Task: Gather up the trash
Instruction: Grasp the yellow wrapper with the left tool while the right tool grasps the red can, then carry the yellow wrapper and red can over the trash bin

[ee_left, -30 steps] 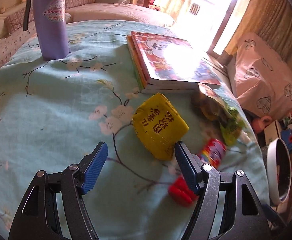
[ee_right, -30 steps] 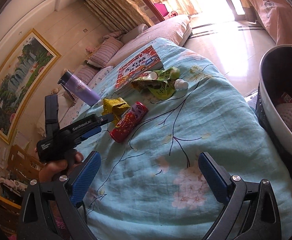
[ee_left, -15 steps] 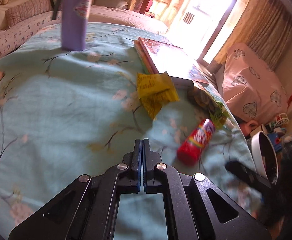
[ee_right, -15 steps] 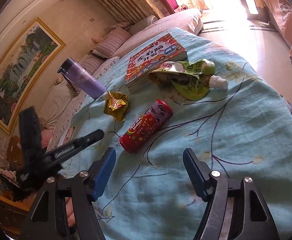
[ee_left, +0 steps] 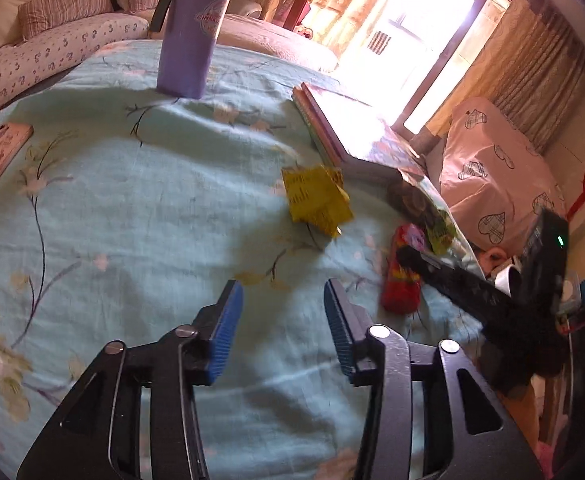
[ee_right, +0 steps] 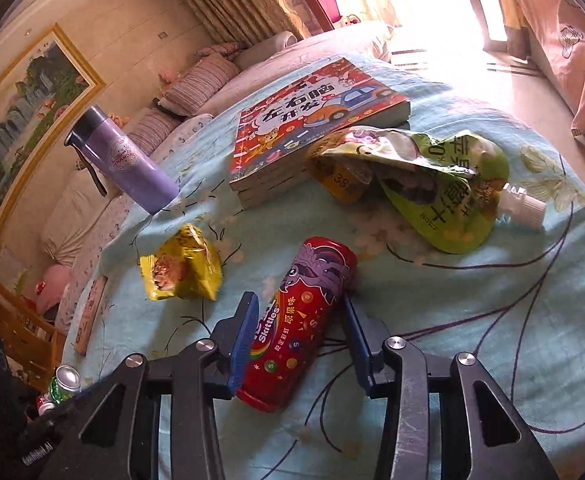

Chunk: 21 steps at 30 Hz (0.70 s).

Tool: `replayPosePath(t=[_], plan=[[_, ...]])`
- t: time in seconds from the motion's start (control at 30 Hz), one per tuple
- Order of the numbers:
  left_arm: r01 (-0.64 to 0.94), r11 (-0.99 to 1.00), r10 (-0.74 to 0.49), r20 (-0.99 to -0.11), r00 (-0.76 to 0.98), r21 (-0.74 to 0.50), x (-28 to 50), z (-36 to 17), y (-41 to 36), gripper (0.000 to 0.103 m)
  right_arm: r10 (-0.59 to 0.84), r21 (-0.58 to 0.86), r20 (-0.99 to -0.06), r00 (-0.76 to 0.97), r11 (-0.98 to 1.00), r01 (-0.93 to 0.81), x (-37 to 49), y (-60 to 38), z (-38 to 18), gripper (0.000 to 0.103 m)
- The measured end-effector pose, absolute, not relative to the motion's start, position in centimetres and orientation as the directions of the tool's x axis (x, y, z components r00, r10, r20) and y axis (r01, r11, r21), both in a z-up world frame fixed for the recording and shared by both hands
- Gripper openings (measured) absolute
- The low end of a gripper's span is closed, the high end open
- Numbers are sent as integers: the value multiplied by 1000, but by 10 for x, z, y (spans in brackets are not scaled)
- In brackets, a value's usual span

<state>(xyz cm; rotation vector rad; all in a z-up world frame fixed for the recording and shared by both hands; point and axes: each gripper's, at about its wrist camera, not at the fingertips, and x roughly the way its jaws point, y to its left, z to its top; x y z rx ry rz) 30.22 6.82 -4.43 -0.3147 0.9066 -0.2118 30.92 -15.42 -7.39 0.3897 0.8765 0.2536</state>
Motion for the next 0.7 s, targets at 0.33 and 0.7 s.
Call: replayPosePath(t=[0.33,0.7], plan=[[21,953,-254,-756,603,-303,371,-49,40,69,383,459,-660,646,887,-57,259,-190,-59,37],[74,954,-276,-749,602,-292,339,-47,22,5,389,455,-642,661,887,-80,228,-210,-46,36]])
